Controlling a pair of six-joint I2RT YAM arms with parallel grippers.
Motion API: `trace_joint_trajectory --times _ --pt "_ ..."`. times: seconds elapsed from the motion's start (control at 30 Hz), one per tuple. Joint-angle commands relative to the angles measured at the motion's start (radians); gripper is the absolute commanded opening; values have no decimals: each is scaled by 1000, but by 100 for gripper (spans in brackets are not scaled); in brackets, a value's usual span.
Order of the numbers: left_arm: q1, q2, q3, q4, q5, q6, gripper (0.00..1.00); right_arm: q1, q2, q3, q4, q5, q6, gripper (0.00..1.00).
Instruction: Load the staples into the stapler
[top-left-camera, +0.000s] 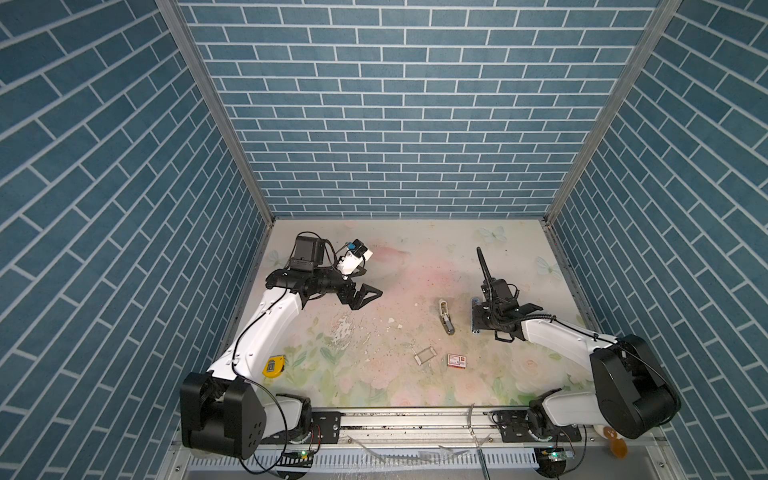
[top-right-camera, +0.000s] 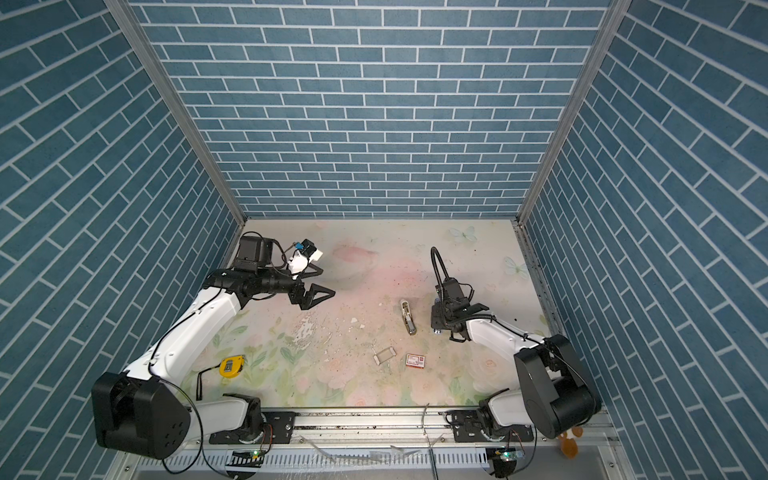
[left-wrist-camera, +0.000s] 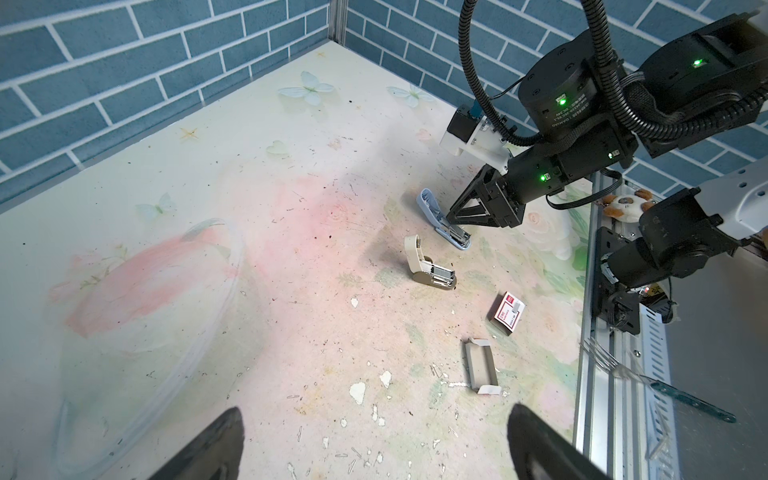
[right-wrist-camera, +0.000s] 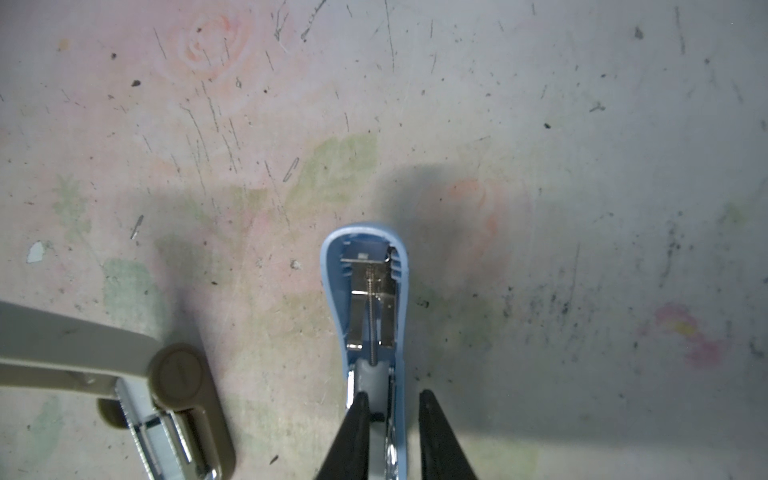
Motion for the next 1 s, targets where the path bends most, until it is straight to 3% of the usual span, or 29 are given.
trace_joint_trajectory --times 0.0,0.97 --pt "-7 -7 -12 2 10 -3 100 -4 -17 -11 -24 6 -27 24" --pt "-10 -32 -23 7 6 -6 100 -4 -67 -7 -31 22 -22 23"
